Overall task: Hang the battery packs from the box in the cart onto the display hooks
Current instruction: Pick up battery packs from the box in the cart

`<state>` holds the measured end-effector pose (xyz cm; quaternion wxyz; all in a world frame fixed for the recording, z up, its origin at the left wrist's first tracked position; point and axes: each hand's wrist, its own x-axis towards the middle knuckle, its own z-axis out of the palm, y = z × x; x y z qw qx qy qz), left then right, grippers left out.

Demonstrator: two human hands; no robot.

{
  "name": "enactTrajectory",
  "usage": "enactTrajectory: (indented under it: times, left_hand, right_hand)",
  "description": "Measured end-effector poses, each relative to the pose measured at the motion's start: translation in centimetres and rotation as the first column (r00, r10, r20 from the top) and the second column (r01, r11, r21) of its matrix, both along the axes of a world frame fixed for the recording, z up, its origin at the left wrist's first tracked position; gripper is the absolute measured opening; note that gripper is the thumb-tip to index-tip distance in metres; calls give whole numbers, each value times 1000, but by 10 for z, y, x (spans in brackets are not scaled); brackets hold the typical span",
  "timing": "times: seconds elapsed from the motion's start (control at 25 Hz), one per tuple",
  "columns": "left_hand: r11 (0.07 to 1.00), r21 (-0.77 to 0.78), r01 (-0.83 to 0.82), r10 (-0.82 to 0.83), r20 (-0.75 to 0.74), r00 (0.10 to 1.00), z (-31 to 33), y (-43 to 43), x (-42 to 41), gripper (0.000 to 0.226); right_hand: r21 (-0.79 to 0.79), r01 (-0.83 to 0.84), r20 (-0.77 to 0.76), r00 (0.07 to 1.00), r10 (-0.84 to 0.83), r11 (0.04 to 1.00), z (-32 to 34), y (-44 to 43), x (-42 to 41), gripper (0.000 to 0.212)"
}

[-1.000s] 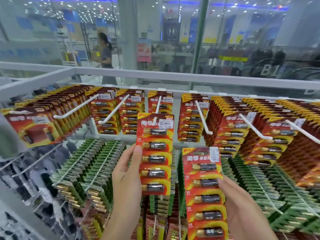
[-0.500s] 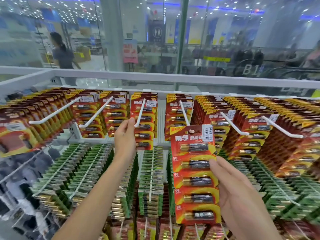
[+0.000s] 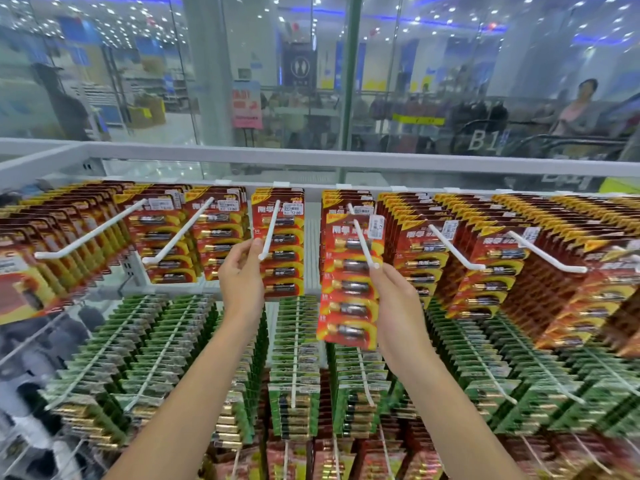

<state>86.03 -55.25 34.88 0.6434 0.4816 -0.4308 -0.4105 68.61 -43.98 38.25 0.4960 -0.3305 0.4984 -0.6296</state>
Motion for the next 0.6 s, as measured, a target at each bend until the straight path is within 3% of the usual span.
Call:
enactTrajectory:
  times: [0.24,0.4,0.6]
  left_hand:
    - [999,-19,-39,39,-13,999,-2,-2,-2,17]
    - [998,3,-60,60,-23,998,-7,-1,4,24]
    - [1000,-11,-11,10,-57,998,-19,13,22,19]
  right_hand:
    - [-37,167,-148,974,-171,985,-17,-69,5,34]
    - [-63,253,-179,949,-260,966,-29,-69,4,19]
    - [-69,291,-218,929,-299,954,-44,-50,10,34]
